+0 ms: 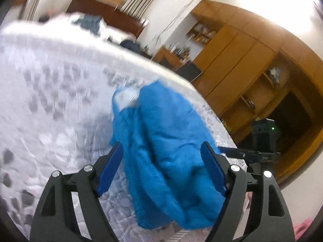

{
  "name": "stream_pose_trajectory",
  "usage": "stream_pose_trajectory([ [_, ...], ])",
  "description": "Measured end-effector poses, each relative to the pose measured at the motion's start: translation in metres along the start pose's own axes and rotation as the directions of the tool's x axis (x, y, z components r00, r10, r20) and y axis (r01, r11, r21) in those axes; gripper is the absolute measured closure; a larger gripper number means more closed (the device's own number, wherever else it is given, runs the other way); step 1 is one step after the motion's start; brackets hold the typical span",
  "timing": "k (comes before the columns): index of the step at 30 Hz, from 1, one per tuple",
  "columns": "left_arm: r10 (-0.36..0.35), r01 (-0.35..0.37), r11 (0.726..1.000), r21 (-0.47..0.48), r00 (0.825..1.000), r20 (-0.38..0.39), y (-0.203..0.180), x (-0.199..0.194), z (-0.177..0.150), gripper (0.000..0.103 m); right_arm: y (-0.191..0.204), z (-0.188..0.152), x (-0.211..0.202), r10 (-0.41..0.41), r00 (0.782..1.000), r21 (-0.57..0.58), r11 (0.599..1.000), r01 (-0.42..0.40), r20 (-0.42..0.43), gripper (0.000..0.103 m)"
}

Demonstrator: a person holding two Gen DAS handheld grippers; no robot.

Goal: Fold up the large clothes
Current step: 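Lower the folded bundle onto the bedspread and open both tools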

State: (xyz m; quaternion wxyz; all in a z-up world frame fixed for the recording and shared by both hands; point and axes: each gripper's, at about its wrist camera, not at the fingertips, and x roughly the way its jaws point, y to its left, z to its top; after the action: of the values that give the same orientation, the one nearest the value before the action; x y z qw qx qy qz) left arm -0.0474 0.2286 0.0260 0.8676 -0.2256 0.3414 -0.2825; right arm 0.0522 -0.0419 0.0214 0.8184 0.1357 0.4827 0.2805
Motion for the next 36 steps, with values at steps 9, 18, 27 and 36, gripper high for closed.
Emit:
stream_pose_trajectory([
  [9, 0.111, -0.102, 0.967, 0.235, 0.993, -0.028, -0.058, -0.002, -0.015, 0.023, 0.064, -0.017, -0.003, 0.067, 0.998, -0.133, 0.989, -0.070, -0.022, 0.021],
  [18, 0.186, -0.154, 0.967, 0.205, 0.971, -0.149, -0.027, 0.021, -0.044, 0.023, 0.065, -0.030, 0.015, 0.067, 0.996, -0.131, 0.989, -0.075, -0.063, 0.021],
  [27, 0.144, -0.124, 0.985, 0.117, 0.971, -0.190, 0.003, 0.028, -0.062, 0.022, 0.068, -0.032, 0.027, 0.043, 0.997, -0.137, 0.989, -0.052, -0.066, 0.021],
  [36, 0.222, -0.204, 0.969, 0.138, 0.967, -0.128, -0.027, -0.006, -0.056, 0.012, 0.080, -0.042, 0.000, -0.035, 0.998, -0.129, 0.991, 0.042, 0.057, 0.004],
])
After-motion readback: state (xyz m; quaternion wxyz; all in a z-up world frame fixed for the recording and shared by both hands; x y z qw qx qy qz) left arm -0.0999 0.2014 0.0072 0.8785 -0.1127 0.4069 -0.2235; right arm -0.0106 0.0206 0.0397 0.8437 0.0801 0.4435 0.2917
